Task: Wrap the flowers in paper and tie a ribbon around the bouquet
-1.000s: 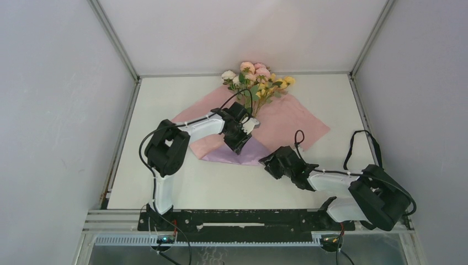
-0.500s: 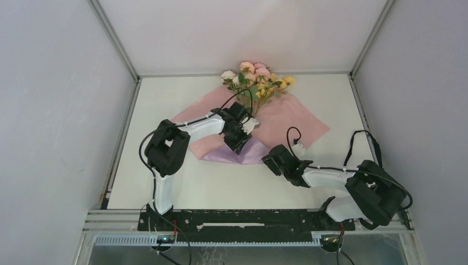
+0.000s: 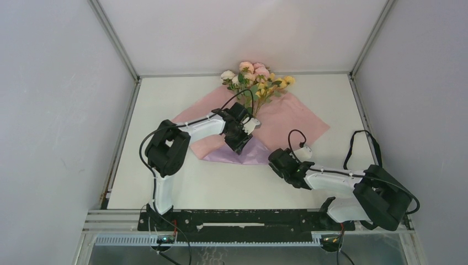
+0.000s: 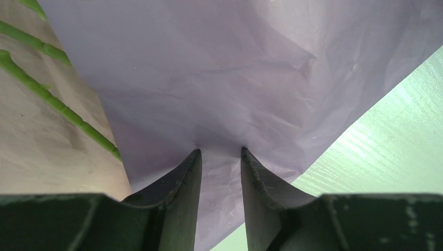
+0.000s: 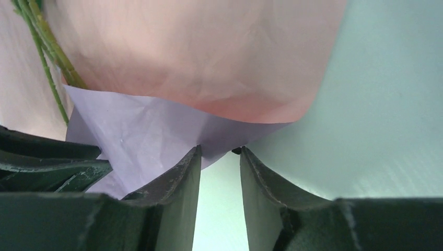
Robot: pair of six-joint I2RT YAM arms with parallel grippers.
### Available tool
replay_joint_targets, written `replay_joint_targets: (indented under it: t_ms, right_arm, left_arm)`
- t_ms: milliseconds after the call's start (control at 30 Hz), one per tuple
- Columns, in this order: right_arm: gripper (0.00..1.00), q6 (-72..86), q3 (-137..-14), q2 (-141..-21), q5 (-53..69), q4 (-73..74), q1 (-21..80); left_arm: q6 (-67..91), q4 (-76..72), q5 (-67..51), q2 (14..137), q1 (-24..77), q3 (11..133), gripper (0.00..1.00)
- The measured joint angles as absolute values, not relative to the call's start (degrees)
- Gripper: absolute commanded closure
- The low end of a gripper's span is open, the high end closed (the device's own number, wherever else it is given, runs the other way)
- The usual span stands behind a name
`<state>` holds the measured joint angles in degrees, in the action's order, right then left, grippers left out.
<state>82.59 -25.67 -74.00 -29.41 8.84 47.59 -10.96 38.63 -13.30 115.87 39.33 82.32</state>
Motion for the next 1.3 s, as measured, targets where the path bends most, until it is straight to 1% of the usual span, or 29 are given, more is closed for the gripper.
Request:
replay_joint_targets:
  t_ms: [67,167,300,500,600,833,1200,1267,1300]
  right_arm:
    - [0.73,82.61,-25.65,-73.93,-29.91,9.58,47.27]
    - [0.86,81.84,-25.5,-74.13,-29.65,9.98,46.24]
    - [1.0,79.72,-25.39,-74.15,-29.02,9.91,45.32]
    - [1.0,74.85,-25.26,-73.56,-29.71,9.91,45.76]
    - [1.0,71.26,-26.63,-73.36,-32.18,12.67,47.57]
    - [1.0,56.53,-37.23,-73.63,-41.34,21.21,51.86]
    - [1.0,34.26,-46.04,-79.33,-48.29,20.53,56.99]
    - [0.88,33.06,-47.11,-79.57,-47.81,19.81,56.97]
    - [0.85,33.21,-47.05,-79.26,-46.59,19.25,56.49]
  left_arm:
    - [-10.96,38.63,-13.26,115.87,39.38,82.32,0.61]
    - [-10.98,38.63,-13.19,115.87,39.44,82.32,0.61]
    - [-10.98,38.17,-13.21,115.87,39.64,82.32,0.6]
    - [-11.05,38.04,-13.15,115.87,39.81,82.37,0.58]
    - [-11.31,38.26,-12.21,115.87,39.97,82.61,0.58]
    - [-11.99,39.72,-10.46,117.36,39.97,84.73,0.58]
    - [-11.94,41.3,-10.66,118.87,39.97,87.02,0.58]
    - [-11.92,41.36,-10.66,118.96,39.97,87.13,0.58]
    - [-11.92,41.41,-10.66,118.96,39.97,87.15,0.58]
